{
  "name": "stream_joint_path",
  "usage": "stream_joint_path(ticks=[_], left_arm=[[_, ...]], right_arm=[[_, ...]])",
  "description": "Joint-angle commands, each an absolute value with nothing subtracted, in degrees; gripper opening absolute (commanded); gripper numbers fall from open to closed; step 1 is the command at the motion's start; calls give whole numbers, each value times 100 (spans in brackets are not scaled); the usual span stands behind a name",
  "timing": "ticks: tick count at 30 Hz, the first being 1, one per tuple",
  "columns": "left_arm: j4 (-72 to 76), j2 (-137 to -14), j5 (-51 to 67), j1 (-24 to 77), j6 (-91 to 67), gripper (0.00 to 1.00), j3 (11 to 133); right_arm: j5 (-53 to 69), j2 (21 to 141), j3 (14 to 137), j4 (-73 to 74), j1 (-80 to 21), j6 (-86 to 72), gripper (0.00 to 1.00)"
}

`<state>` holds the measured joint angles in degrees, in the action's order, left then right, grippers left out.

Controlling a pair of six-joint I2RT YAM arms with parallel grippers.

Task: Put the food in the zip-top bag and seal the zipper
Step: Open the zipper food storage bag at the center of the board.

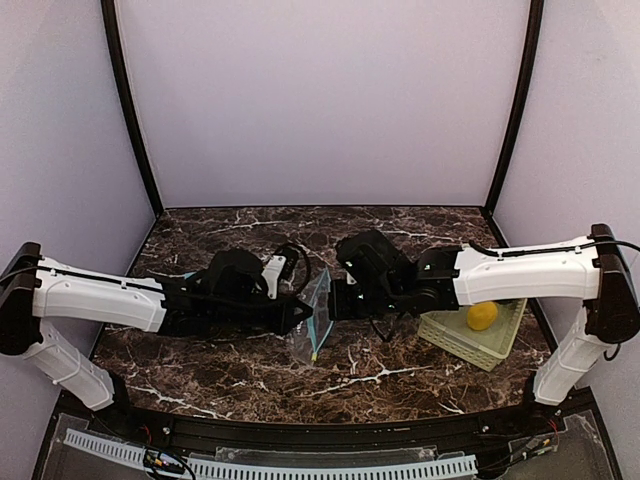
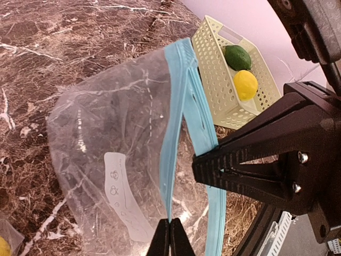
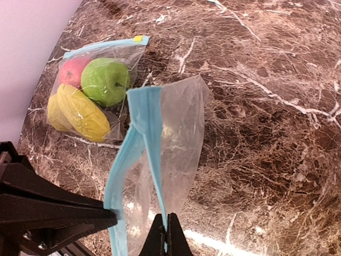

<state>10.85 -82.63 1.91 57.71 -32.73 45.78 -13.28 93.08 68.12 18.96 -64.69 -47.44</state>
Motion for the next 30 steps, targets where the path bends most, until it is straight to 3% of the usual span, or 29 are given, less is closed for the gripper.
stream_joint_path(ticks=[1,13,14,19,22,26,30], left_arm=[[766,-7793,-512,5793,-3076,1,4697],[-418,-7455,-901,5795,-2563,1,4986],[-477,-7476,-869,5793,-2534,1,5054],[-845,-7681,-559,5762,-2278,1,5333],[-1074,-7802,-245,5596,-2150,1,5557],[-1414,-7954,384,5277,-1900,1,5848],[-1958,-8058,834,4933,-1457,1,6294]], right_arm=[[-1732,9236,6698,2195,-6506,-5025,0],[-1705,9259,6634,2290,-6389,-5123,2],[-1623,9229,6643,2236,-6387,-5007,7],[-667,8870,6570,1682,-6388,-4112,51],[-348,8407,6344,1543,-6393,-3924,70],[-425,7616,5930,1671,-6392,-3926,84],[-807,6843,5599,2089,-6367,-4004,92]])
